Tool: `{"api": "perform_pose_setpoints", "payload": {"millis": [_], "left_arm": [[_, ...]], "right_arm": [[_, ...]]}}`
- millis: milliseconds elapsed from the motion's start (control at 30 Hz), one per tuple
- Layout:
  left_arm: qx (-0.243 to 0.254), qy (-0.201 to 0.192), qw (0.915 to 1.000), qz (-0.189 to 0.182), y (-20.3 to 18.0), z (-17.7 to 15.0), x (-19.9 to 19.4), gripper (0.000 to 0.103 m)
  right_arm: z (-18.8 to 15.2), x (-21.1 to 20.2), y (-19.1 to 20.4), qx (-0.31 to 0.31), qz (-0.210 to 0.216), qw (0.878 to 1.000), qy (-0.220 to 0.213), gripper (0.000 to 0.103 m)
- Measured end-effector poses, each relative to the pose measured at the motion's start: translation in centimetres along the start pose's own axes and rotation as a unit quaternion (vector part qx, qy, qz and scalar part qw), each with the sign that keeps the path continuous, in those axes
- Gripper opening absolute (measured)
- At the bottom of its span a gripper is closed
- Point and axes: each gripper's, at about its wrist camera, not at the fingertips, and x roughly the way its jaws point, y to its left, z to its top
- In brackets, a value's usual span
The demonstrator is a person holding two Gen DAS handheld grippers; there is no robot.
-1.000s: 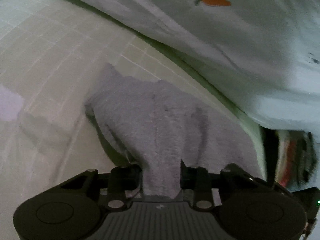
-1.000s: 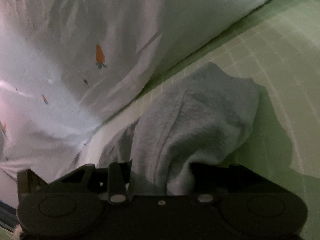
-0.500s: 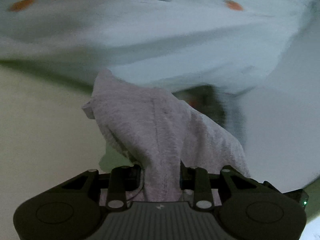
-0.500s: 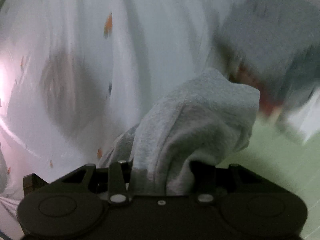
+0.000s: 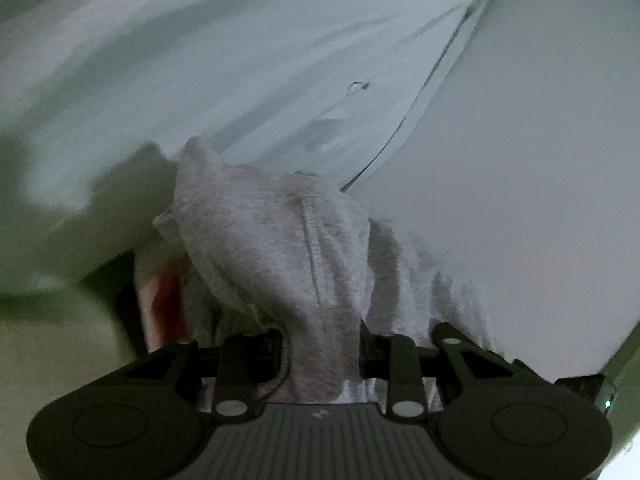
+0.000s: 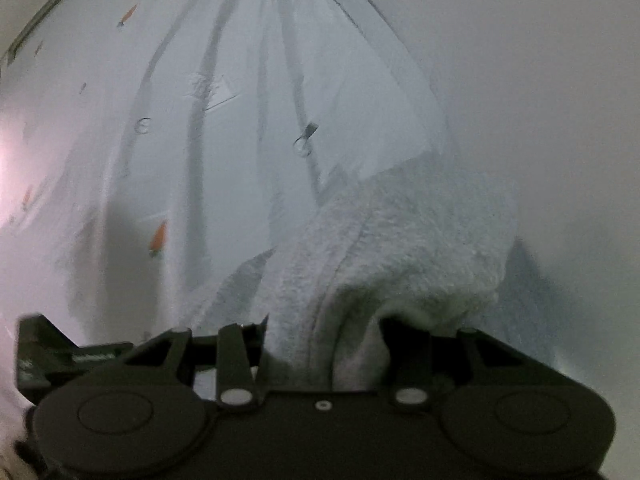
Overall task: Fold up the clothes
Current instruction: 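Carry the sweatshirt with both grippers and lay it on the clothes stack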
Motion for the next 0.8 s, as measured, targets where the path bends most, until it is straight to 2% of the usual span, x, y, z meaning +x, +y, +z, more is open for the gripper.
{"api": "perform_pose_setpoints", "payload": {"millis": [67, 133, 267, 300, 333, 433, 600, 633, 700, 767, 800], "left_arm": [[0.007, -0.002, 0.9999, 0.010, -0.3, 1.0, 2.1, 0.033], [0.014, -0.004, 0.9997, 0.019, -0.7, 1.9, 4.2, 0.033], [0.020, 0.025, 0.9950, 0.094, 1.5, 1.8, 9.5, 0.034], [0.013, 0.033, 0.9933, 0.110, 2.3, 1.6, 10.5, 0.034], [0.005, 0.042, 0.9911, 0.126, 3.1, 1.3, 11.4, 0.036], [-0.010, 0.044, 0.9898, 0.135, 4.2, 1.1, 12.0, 0.038], [0.001, 0.043, 0.9894, 0.139, 4.0, 0.9, 12.3, 0.040], [-0.002, 0.044, 0.9893, 0.139, 4.1, 0.8, 12.2, 0.040], [-0.007, 0.044, 0.9890, 0.141, 4.5, 0.7, 11.9, 0.040], [-0.009, 0.047, 0.9884, 0.144, 4.5, 0.8, 11.8, 0.041], [-0.009, 0.048, 0.9884, 0.144, 4.5, 0.9, 12.0, 0.042]], "right_arm": [[1.1, 1.5, -1.0, -0.017, -0.006, 1.000, -0.005, 0.042], [1.5, 4.3, -2.7, -0.034, -0.032, 0.999, 0.008, 0.043], [0.6, 11.2, -5.8, -0.079, -0.113, 0.988, 0.062, 0.050], [0.0, 13.0, -6.3, -0.096, -0.141, 0.982, 0.082, 0.058], [0.0, 13.4, -6.2, -0.103, -0.147, 0.981, 0.080, 0.062], [0.3, 13.9, -5.7, -0.127, -0.161, 0.977, 0.065, 0.070], [2.0, 12.7, -3.6, -0.195, -0.208, 0.958, 0.040, 0.072], [2.3, 12.4, -3.2, -0.208, -0.218, 0.953, 0.033, 0.074], [1.7, 11.4, -2.1, -0.244, -0.252, 0.936, 0.006, 0.080], [1.5, 11.0, -0.8, -0.288, -0.316, 0.903, -0.049, 0.088], [1.4, 10.8, -0.1, -0.295, -0.333, 0.893, -0.070, 0.092]]}}
